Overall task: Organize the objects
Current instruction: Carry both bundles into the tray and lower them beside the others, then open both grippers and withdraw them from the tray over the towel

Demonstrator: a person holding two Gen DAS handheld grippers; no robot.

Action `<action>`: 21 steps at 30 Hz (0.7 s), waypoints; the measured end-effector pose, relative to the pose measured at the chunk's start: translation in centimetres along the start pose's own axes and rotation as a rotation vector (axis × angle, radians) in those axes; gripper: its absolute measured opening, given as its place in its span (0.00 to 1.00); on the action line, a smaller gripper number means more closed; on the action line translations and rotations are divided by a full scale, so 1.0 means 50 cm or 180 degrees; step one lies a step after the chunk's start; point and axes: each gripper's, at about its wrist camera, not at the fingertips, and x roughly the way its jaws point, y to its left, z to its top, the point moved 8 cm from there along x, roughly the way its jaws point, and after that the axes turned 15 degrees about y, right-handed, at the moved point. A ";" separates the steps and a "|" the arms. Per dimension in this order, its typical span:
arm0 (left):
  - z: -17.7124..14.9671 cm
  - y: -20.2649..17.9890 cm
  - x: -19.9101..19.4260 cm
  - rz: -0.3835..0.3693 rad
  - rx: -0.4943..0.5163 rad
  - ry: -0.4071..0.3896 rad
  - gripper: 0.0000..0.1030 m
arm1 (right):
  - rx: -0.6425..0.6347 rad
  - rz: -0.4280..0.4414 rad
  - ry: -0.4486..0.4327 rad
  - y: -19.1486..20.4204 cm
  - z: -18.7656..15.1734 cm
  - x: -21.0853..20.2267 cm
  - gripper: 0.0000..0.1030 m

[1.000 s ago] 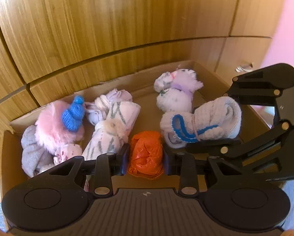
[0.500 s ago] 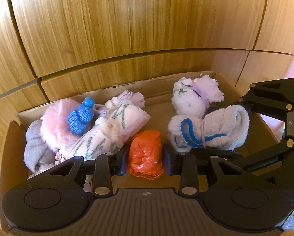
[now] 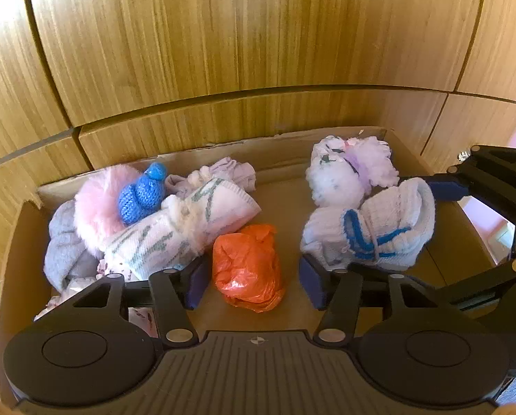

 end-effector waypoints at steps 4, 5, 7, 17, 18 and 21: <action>-0.006 0.006 -0.014 0.0022 -0.0028 -0.0026 0.72 | 0.0038 0.0000 -0.0008 -0.004 -0.003 -0.010 0.64; -0.008 0.008 -0.019 0.0022 -0.0041 -0.0037 0.74 | 0.0049 -0.0003 -0.0016 -0.004 -0.003 -0.013 0.64; -0.012 0.012 -0.029 0.0017 -0.0053 -0.0059 0.76 | 0.0071 -0.0010 -0.0035 -0.004 -0.004 -0.021 0.64; 0.014 0.001 -0.065 0.0018 -0.0096 -0.0171 0.83 | 0.0148 0.0027 -0.0149 0.002 -0.003 -0.072 0.66; 0.012 0.001 -0.071 0.0015 -0.0099 -0.0182 0.83 | 0.0137 0.0014 -0.0160 0.004 -0.002 -0.076 0.66; 0.003 0.005 -0.093 0.0007 -0.0112 -0.0226 0.84 | 0.0132 0.0009 -0.0185 0.007 0.003 -0.091 0.66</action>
